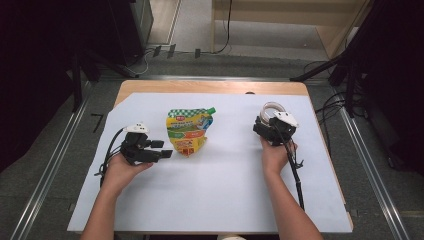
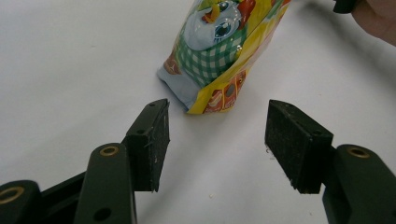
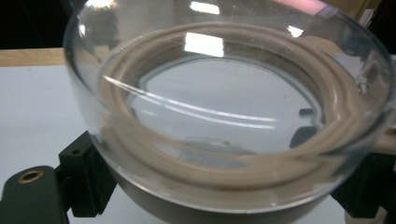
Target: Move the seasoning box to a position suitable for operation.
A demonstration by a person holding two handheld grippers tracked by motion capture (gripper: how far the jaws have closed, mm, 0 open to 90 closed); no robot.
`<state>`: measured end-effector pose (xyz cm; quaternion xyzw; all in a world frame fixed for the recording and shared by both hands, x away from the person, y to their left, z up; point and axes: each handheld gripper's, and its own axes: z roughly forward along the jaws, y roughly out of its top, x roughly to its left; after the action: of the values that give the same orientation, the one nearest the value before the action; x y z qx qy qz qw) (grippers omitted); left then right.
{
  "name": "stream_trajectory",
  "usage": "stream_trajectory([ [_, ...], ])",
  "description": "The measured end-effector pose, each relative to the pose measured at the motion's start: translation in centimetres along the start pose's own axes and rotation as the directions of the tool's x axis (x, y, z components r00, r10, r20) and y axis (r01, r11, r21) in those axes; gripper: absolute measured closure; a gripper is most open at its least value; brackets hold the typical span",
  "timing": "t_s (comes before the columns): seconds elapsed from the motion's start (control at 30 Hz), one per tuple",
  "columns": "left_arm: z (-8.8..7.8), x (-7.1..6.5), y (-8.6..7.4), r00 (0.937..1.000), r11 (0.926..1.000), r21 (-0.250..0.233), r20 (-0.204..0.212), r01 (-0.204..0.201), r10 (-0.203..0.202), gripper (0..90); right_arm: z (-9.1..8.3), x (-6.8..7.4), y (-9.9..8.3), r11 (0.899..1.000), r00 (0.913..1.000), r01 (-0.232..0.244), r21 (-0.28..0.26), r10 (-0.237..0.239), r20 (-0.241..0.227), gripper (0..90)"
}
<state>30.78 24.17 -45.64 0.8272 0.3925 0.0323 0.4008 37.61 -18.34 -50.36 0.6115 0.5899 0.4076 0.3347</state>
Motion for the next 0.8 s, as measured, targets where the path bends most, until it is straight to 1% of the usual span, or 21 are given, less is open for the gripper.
stream_trajectory([
  [0.07, 0.0, 0.0, 0.0, 1.0000, 1.0000, -0.002, 0.006, 0.003, -0.003, 40.9, -0.4, -0.1, 0.2, 1.000, 0.9997, 0.002, 0.002, -0.001, -0.023, 11.9],
  [0.1, -0.1, -0.1, 0.1, 1.0000, 1.0000, -0.005, 0.009, 0.000, 0.000, 41.0, -0.7, -0.1, 0.2, 1.000, 0.9990, 0.001, 0.004, -0.001, -0.045, 11.9],
  [0.23, -0.2, -0.1, 0.1, 1.0000, 1.0000, -0.005, 0.007, 0.000, 0.000, 41.1, -1.7, -0.3, 0.0, 1.000, 0.9958, 0.001, 0.016, 0.000, -0.092, 12.0],
  [0.3, -0.3, -0.1, 0.1, 0.9999, 1.0000, -0.006, 0.010, 0.001, -0.001, 41.6, -2.6, -0.5, -0.2, 1.000, 0.9919, 0.024, 0.019, -0.022, -0.125, 11.9],
  [0.37, -0.5, -0.1, 0.1, 1.0000, 1.0000, -0.009, 0.009, 0.002, -0.002, 41.9, -2.8, -0.5, -0.3, 0.999, 0.9904, 0.034, 0.021, -0.031, -0.134, 12.0],
  [0.4, -0.5, -0.1, 0.1, 0.9999, 1.0000, -0.008, 0.011, 0.001, -0.001, 42.3, -3.2, -0.6, -0.3, 0.999, 0.9881, 0.044, 0.022, -0.040, -0.148, 12.0],
  [0.47, -0.5, -0.2, 0.0, 1.0000, 1.0000, -0.004, 0.008, 0.003, -0.003, 42.5, -3.9, -0.7, -0.5, 0.999, 0.9838, 0.047, 0.022, -0.043, -0.174, 12.0],
  [0.5, -0.5, -0.2, 0.0, 0.9999, 1.0000, -0.001, 0.010, 0.002, -0.002, 42.5, -4.4, -0.7, -0.5, 0.998, 0.9802, 0.059, 0.017, -0.054, -0.190, 12.0],
  [0.53, -0.5, -0.3, 0.0, 1.0000, 1.0000, 0.003, 0.009, 0.000, 0.000, 42.5, -4.7, -0.7, -0.6, 0.998, 0.9785, 0.063, 0.019, -0.058, -0.198, 12.0],
  [0.57, -0.5, -0.3, 0.0, 1.0000, 1.0000, 0.007, 0.009, 0.000, 0.000, 42.6, -5.1, -0.7, -0.7, 0.997, 0.9750, 0.073, 0.018, -0.068, -0.211, 12.0],
  [0.6, -0.5, -0.4, 0.0, 0.9999, 1.0000, 0.006, 0.016, -0.002, 0.002, 42.6, -5.4, -0.7, -0.8, 0.997, 0.9731, 0.076, 0.019, -0.070, -0.220, 12.0],
  [0.63, -0.5, -0.5, -0.1, 0.9999, 1.0000, 0.006, 0.017, -0.002, 0.002, 42.5, -5.8, -0.8, -0.9, 0.997, 0.9683, 0.081, 0.017, -0.074, -0.238, 12.0],
  [0.7, -0.6, -0.6, -0.1, 0.9998, 1.0000, 0.008, 0.018, -0.003, 0.003, 42.5, -6.5, -0.8, -1.0, 0.996, 0.9633, 0.086, 0.021, -0.078, -0.257, 12.0],
  [0.8, -0.7, -0.8, -0.2, 0.9998, 0.9999, 0.011, 0.020, 0.001, -0.002, 42.5, -7.7, -0.8, -1.4, 0.994, 0.9520, 0.108, 0.008, -0.101, -0.289, 12.0],
])
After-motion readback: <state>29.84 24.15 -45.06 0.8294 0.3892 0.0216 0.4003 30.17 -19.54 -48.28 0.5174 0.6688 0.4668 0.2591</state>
